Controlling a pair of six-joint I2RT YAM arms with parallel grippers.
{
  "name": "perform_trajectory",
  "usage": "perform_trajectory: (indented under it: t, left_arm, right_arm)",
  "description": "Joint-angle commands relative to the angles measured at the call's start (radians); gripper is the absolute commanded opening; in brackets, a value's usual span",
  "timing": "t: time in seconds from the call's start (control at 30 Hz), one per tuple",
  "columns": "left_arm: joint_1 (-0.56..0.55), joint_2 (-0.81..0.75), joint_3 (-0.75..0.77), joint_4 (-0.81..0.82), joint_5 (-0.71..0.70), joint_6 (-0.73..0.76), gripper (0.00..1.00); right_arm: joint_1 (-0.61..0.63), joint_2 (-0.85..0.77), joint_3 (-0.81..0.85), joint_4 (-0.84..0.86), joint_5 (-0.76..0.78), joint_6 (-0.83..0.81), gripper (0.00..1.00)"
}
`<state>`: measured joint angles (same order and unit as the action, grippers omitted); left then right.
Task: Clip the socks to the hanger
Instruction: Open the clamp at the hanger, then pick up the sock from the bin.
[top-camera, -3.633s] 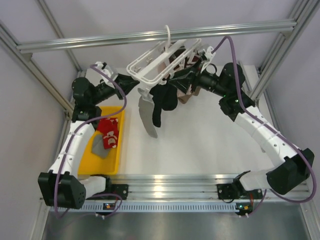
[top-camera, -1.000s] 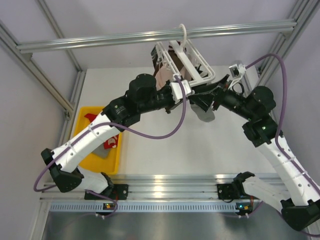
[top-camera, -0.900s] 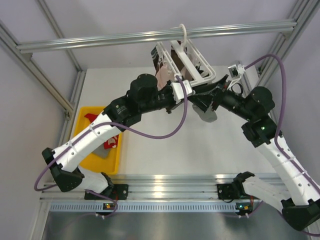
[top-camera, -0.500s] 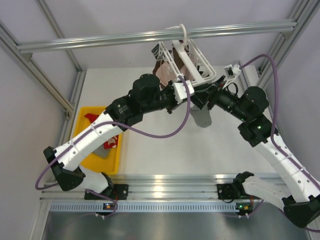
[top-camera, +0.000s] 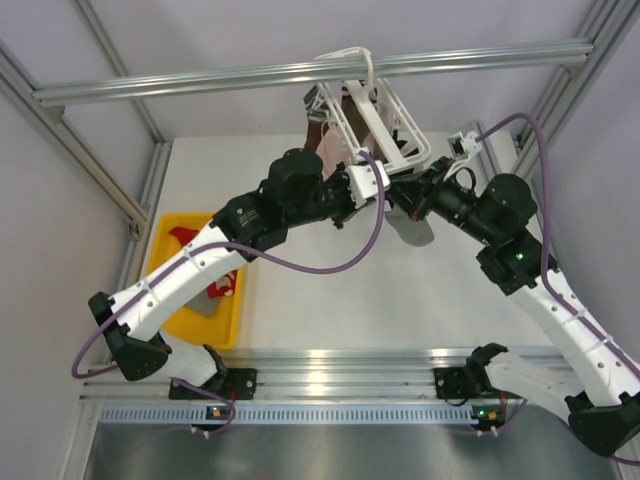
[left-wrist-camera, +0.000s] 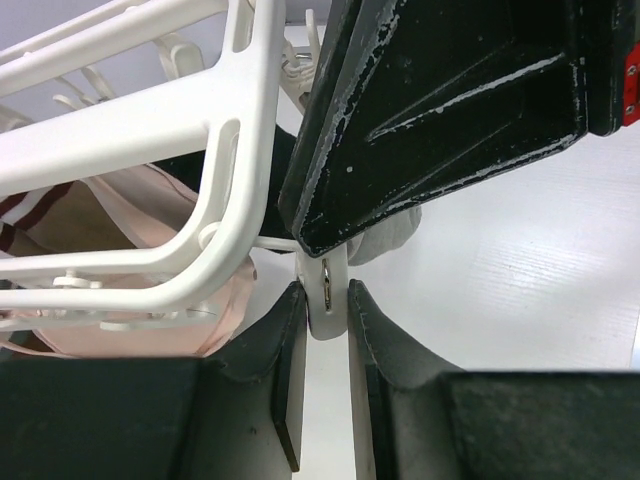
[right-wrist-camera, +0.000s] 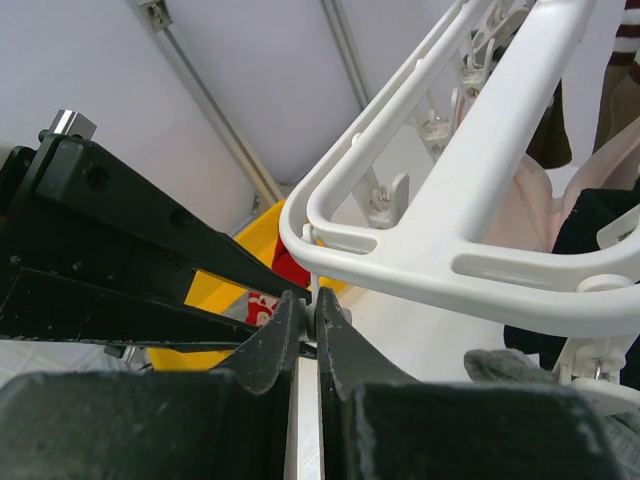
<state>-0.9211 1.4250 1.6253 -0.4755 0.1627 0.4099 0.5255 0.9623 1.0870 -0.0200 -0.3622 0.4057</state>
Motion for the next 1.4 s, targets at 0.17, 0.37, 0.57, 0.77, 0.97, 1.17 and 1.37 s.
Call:
perform_trajectory:
  t: [0.17,0.37,0.57,0.77,0.97,1.17,1.37]
  left_arm:
    - [-0.05,-0.04,-0.03,-0.028,0.117,-0.054,0.43]
    - [-0.026,-0.101,-0.076,-0.031,0.079,-0.156,0.56]
    - [0.318,-0.231,-0.227,-0.012,0.326,-0.503,0.62]
    - [0.573,-0.42,-0.435,-0.122,0.299,-0.461,0.64]
    - [0.674,-0.475,-0.51,-0.409,0.141,-0.195,0.66]
    - [0.944,-0.454,-0.567,-0.497,0.13,-0.027,0.63]
    - [1.169,-0.217,-0.552,-0.561,0.101,0.078,0.61]
  right_arm:
    - [-0.004,-0.025,-0.01,0.043,-0.041,0.01,0.0]
    - [-0.022,-0.025,0.001,0.055,-0.044,0.004,0.0]
    - [-0.033,-0.02,0.011,0.06,-0.047,0.01,0.0]
    - [-0.035,-0.017,0.021,0.052,-0.057,0.002,0.0]
    - [-0.038,-0.008,0.033,0.032,-0.061,-0.019,0.0]
    - [-0.039,0.01,0.047,0.026,-0.069,-0.013,0.0]
    - [-0.039,0.029,0.06,0.026,-0.073,-0.024,0.0]
